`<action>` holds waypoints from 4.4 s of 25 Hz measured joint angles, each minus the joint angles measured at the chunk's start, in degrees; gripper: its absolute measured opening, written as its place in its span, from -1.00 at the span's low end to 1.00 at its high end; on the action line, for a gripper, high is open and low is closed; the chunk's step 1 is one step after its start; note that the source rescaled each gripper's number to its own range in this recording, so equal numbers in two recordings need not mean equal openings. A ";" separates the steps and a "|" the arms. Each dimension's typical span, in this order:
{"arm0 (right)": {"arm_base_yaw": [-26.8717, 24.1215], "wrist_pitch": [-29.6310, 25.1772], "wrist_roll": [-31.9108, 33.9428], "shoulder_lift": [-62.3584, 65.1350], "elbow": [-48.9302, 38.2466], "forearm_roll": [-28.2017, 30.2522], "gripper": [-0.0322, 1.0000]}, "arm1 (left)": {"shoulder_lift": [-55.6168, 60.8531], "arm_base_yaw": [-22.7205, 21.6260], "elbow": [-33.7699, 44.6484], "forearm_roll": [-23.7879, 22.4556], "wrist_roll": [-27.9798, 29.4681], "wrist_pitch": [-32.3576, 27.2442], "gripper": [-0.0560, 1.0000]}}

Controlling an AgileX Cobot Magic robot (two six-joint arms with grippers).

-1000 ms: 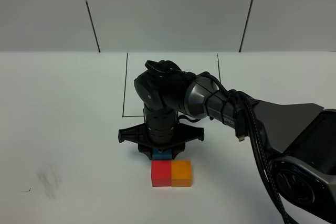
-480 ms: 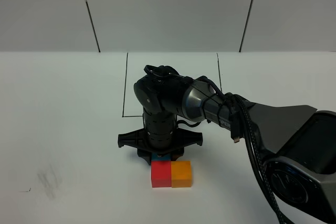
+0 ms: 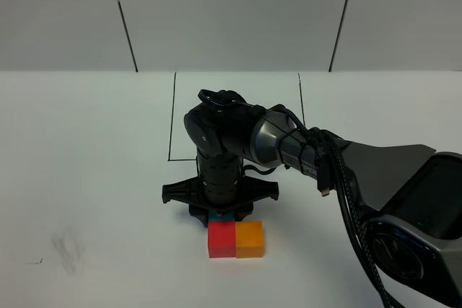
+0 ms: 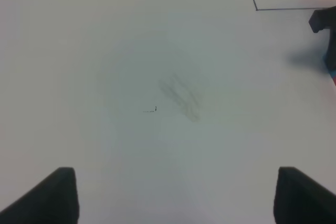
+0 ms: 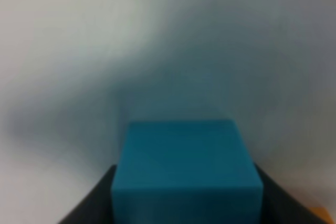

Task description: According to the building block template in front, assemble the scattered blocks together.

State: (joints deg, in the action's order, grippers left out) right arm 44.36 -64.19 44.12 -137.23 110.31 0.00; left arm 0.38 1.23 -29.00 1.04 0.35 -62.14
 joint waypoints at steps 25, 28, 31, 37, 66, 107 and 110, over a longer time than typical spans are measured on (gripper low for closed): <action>-0.10 2.20 -4.91 -0.46 0.00 -1.77 0.43 | 0.00 0.00 0.00 0.00 0.00 0.00 0.87; -0.10 3.10 -5.75 -0.46 0.00 -2.06 0.87 | 0.00 0.00 0.00 0.00 0.00 0.00 0.87; -0.10 4.11 -5.95 -0.46 0.00 -3.72 0.97 | 0.00 0.00 0.00 0.00 0.00 0.00 0.87; -0.16 3.66 -7.29 -0.24 0.06 -3.77 1.00 | 0.00 0.00 0.00 0.00 0.00 0.00 0.87; -30.31 -5.16 -31.32 30.60 2.82 19.88 1.00 | 0.00 0.00 0.00 0.00 0.00 0.00 0.87; -49.40 0.17 -37.91 137.55 -80.55 4.30 0.56 | 0.00 0.00 0.00 0.00 0.00 0.00 0.87; -49.40 1.91 -38.50 137.61 -81.37 3.09 0.56 | 0.00 0.00 0.00 0.00 0.00 0.00 0.87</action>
State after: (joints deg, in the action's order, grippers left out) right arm -5.04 -62.28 5.61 0.38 28.94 3.09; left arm 0.38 1.23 -29.00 1.04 0.35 -62.14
